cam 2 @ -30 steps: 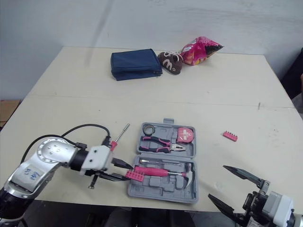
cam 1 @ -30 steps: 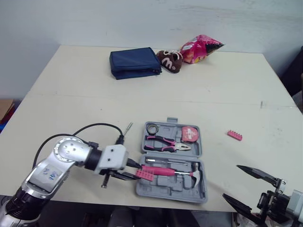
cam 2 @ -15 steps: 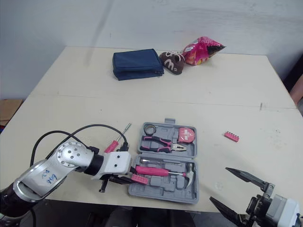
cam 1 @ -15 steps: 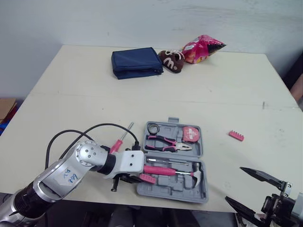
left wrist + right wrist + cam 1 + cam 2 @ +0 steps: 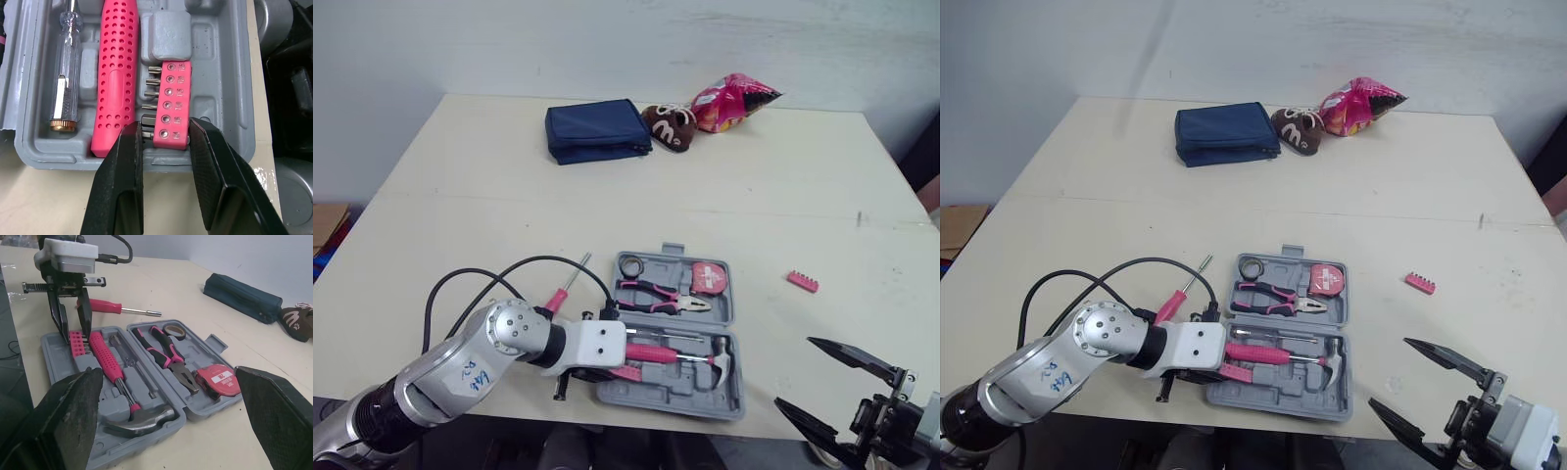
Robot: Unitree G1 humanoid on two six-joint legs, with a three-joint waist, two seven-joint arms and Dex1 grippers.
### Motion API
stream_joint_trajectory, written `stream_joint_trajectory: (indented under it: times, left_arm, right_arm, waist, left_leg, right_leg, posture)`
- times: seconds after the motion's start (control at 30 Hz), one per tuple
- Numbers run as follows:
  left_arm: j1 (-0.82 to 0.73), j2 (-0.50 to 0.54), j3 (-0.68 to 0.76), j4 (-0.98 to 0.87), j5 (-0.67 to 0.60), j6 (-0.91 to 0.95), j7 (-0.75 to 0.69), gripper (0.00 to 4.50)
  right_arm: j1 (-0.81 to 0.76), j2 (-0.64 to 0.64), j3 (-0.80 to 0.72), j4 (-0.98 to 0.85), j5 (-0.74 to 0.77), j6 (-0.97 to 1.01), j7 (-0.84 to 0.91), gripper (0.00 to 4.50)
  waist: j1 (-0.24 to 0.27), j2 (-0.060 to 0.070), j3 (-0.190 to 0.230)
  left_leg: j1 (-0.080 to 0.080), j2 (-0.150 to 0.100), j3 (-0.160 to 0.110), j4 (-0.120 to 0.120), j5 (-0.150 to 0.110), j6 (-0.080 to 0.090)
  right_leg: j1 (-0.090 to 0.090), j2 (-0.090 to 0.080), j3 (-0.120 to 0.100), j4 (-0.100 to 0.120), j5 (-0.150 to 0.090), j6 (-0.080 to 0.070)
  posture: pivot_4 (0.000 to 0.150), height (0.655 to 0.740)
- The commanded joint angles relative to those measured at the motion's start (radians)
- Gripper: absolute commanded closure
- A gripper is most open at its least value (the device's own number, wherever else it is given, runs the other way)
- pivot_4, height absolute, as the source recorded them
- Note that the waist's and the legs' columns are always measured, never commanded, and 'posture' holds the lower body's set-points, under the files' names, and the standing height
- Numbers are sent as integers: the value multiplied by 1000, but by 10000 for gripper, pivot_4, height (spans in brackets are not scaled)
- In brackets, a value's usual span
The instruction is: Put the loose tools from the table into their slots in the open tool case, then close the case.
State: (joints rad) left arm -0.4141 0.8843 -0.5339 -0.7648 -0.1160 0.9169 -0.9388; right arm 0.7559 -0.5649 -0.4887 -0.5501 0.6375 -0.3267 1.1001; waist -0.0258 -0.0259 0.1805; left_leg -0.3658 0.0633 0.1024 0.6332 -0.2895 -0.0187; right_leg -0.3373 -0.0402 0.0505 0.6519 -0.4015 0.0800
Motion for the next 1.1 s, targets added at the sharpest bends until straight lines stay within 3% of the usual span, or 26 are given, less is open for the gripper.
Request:
stream_joint_trajectory:
  times: [0.03,0.5,0.77,1.03,1.1]
  left_arm:
    - [3,25,-8,-32,37,55,41,38252]
    - [7,42,10,-102,23,133,117,38251]
    - [23,14,-42,-55,33,94,148,38251]
    - [38,8,0,-35,7,24,135,38251]
    - [48,14,36,-47,-12,-39,109,27801]
  right_arm:
    - [3,-1,-23,-39,16,6,-9,0]
    - [-29,-9,-24,-53,17,50,-19,0]
    - [-42,-8,-24,-61,15,66,-24,0]
    - [-30,-2,-28,-69,17,69,-24,0]
    - [-30,-2,-25,-72,17,72,-28,0]
  waist:
    - [0,0,0]
    - [-2,0,0]
    - [1,0,0]
    - [7,0,0]
    - [6,0,0]
  left_leg:
    - [0,0,0,0,0,0]
    - [0,0,0,0,1,-1]
    - [0,-1,0,0,1,0]
    - [0,-1,-1,1,1,1]
    - [0,-1,-1,1,1,1]
  right_leg:
    - [0,0,0,0,0,0]
    - [-2,0,0,1,0,0]
    - [0,0,0,1,0,0]
    - [0,-1,0,0,0,1]
    - [0,-1,0,0,0,1]
  posture:
    - [1500,7400]
    - [1500,7400]
    - [1500,7400]
    - [1500,7400]
    - [1500,7400]
